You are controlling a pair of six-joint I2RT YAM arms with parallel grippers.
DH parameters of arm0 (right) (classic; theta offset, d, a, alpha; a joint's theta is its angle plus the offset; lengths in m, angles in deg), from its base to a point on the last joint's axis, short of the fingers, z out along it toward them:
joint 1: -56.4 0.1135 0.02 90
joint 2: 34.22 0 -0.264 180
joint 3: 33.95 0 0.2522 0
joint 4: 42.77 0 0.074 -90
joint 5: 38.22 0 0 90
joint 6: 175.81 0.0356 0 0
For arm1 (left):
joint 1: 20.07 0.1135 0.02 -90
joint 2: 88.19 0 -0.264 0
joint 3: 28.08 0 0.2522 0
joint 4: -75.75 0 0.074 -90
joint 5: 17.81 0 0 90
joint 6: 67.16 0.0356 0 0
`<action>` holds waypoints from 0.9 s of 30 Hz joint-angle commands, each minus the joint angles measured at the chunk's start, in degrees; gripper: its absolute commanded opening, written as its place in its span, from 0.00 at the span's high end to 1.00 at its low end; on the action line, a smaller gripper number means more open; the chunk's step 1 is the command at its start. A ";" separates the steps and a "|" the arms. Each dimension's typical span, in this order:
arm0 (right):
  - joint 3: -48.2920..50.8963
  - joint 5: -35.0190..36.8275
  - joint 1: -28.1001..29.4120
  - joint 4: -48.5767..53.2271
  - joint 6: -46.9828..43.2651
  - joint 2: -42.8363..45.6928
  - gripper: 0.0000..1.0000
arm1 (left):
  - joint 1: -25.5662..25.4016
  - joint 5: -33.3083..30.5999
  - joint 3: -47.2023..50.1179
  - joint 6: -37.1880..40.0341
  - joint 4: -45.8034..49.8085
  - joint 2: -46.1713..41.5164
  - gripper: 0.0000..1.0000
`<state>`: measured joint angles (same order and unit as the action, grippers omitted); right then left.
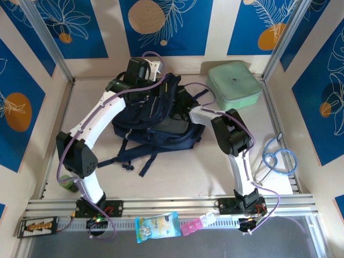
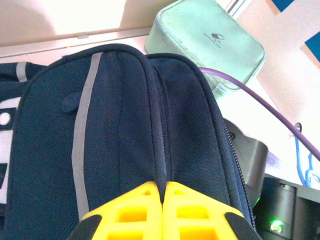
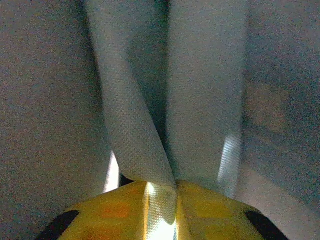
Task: Pack the student bag
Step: Adjust the pencil pouch in the student bag, then close the student bag at the top-center of the table.
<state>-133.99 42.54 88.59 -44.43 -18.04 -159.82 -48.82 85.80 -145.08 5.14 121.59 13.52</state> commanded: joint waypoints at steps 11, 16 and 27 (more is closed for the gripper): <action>15.66 -4.90 -4.83 -12.06 4.51 14.01 0.61 | 1.95 4.95 -0.64 -1.56 -9.53 0.14 1.00; 27.37 -2.17 -10.47 -3.08 0.64 27.26 0.51 | 1.57 8.63 1.19 -2.57 -10.73 1.74 1.00; 33.15 12.44 -19.91 21.46 -8.91 46.65 0.32 | -1.00 8.18 12.13 -7.58 -16.17 -0.77 0.35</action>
<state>-100.92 49.43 69.00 -31.93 -22.81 -117.05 -49.72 93.82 -136.06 -0.21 109.44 16.36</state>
